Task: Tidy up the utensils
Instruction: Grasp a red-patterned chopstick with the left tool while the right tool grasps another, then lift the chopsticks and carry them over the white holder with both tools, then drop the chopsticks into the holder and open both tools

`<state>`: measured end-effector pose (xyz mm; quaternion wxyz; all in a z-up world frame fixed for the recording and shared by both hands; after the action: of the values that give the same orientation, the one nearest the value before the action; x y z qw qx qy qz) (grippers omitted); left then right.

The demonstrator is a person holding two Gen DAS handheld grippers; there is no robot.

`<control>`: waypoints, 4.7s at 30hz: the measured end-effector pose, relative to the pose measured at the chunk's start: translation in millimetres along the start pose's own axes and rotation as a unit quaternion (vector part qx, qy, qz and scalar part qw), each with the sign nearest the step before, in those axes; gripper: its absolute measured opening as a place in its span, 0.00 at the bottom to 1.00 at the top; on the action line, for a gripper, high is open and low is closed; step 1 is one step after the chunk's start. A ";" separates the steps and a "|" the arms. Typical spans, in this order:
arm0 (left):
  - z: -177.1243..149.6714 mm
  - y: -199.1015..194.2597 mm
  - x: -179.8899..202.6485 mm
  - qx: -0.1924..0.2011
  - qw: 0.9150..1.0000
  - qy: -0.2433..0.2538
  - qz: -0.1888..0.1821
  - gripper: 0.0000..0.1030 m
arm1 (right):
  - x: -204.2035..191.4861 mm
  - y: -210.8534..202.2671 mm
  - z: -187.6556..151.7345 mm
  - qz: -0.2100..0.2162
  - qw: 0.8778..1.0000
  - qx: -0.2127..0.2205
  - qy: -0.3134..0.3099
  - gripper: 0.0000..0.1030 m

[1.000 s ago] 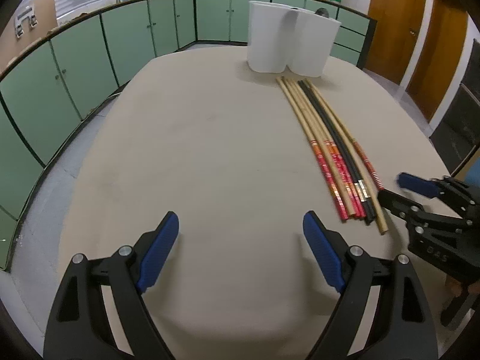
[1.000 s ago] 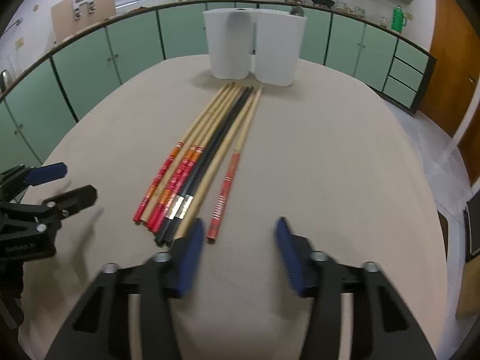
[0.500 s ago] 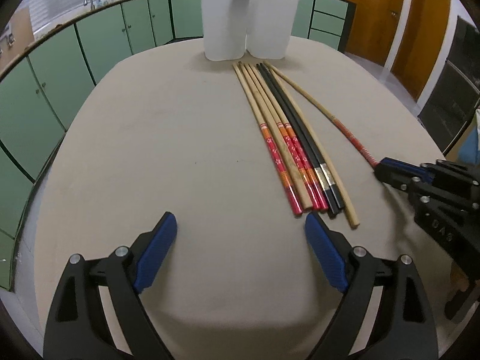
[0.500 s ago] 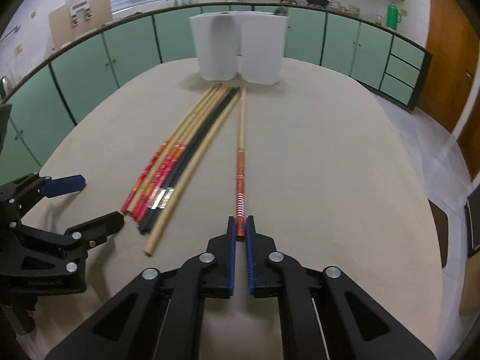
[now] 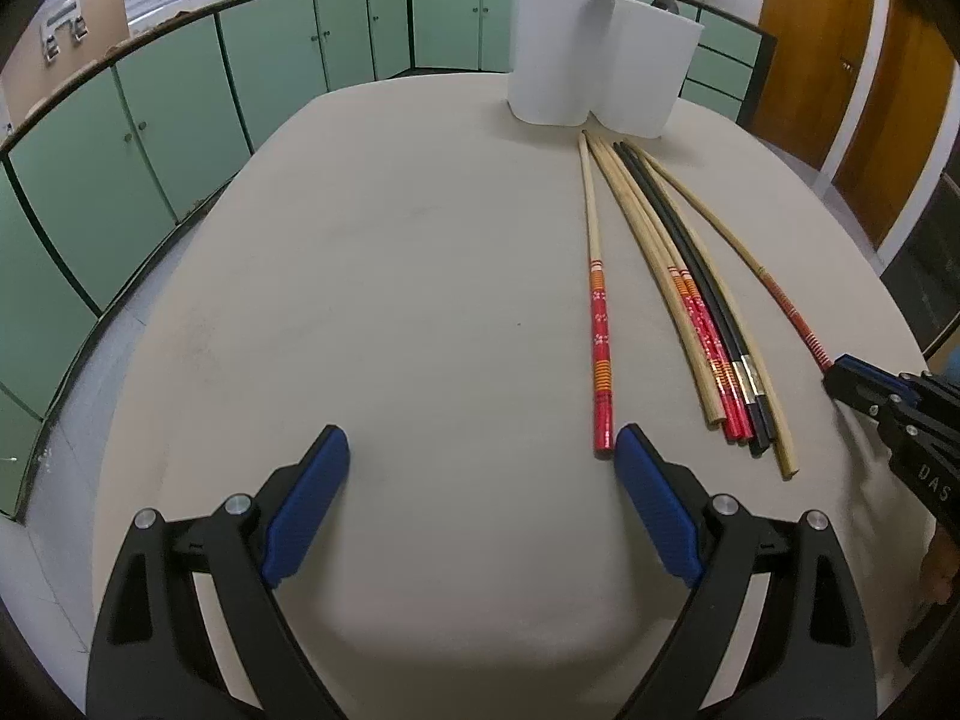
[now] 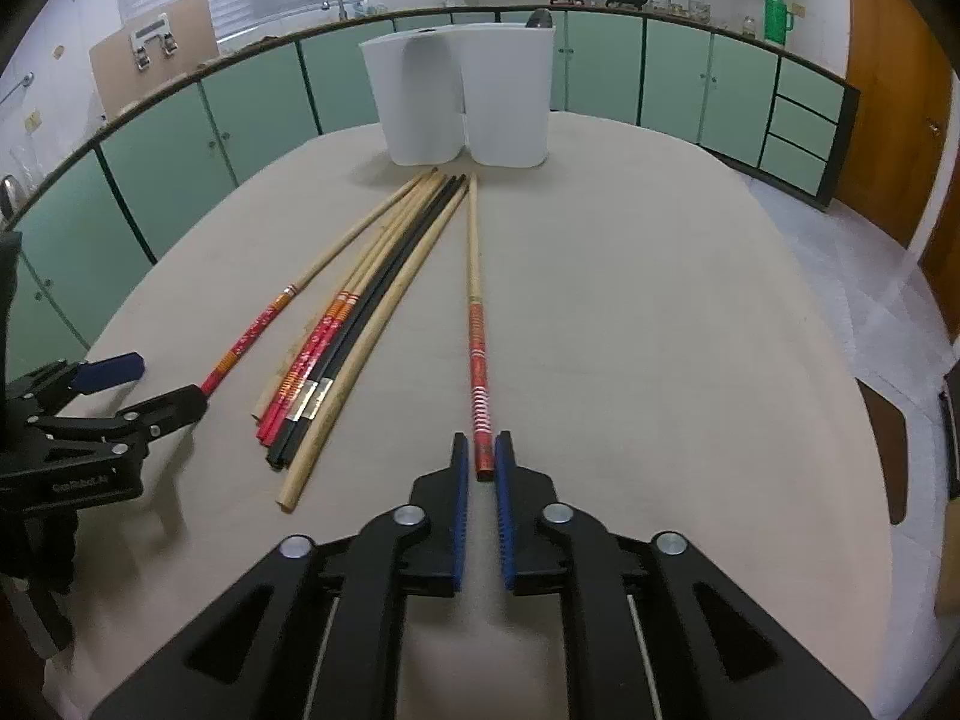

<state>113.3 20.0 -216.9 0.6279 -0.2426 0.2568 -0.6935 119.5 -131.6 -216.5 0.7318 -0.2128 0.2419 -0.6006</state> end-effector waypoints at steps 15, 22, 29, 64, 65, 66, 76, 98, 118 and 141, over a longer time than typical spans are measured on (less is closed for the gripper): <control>6.7 2.1 21.0 0.006 1.000 0.011 -0.013 0.60 | 1.8 1.7 2.2 0.009 1.000 -0.003 0.014 0.06; 7.9 -0.2 33.2 0.016 0.999 0.005 -0.044 0.18 | 3.0 -3.7 5.1 0.007 1.000 0.000 0.014 0.06; 17.4 -7.9 34.4 0.029 0.998 0.001 -0.052 0.05 | 9.9 -17.4 20.7 0.005 1.000 0.022 0.019 0.06; 1.7 -3.1 33.4 0.027 0.998 0.007 -0.064 0.05 | 17.5 -7.2 -3.4 0.000 0.999 -0.002 0.039 0.06; 1.7 -3.3 34.1 0.027 0.998 0.008 -0.062 0.05 | 17.5 -7.9 -3.6 -0.001 0.999 -0.002 0.040 0.06; 2.0 -3.7 33.9 0.028 0.998 0.007 -0.060 0.05 | 17.8 -8.4 -3.5 -0.002 0.999 -0.002 0.040 0.06; 39.4 -52.6 28.6 0.098 0.994 0.000 -0.056 0.05 | 16.9 -37.0 35.4 0.005 0.999 0.045 0.024 0.06; 184.2 -110.1 39.9 0.229 0.969 0.032 -0.091 0.04 | 15.2 -82.6 210.1 0.063 0.990 0.122 -0.020 0.05; 302.7 -130.1 49.7 0.313 0.944 0.053 -0.090 0.04 | 32.8 -96.0 377.8 0.068 0.966 0.251 0.002 0.05; 306.1 -5.7 41.4 0.208 0.973 0.039 -0.091 0.16 | 49.6 28.1 327.0 0.029 0.986 0.163 0.035 0.25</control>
<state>306.9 -36.5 17.2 0.5887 -0.1022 0.1080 -0.7946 348.7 -168.2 20.8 0.7653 -0.0623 0.1720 -0.6172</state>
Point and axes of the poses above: each gripper's, at about its wrist camera, not at the fingertips, and y roughly the way its jaws point, x to its right, z to its top, the point moved 5 cm from there along y, roughly the way its jaws point, and after that the axes turned 13 degrees about x, right-handed, at the moved point
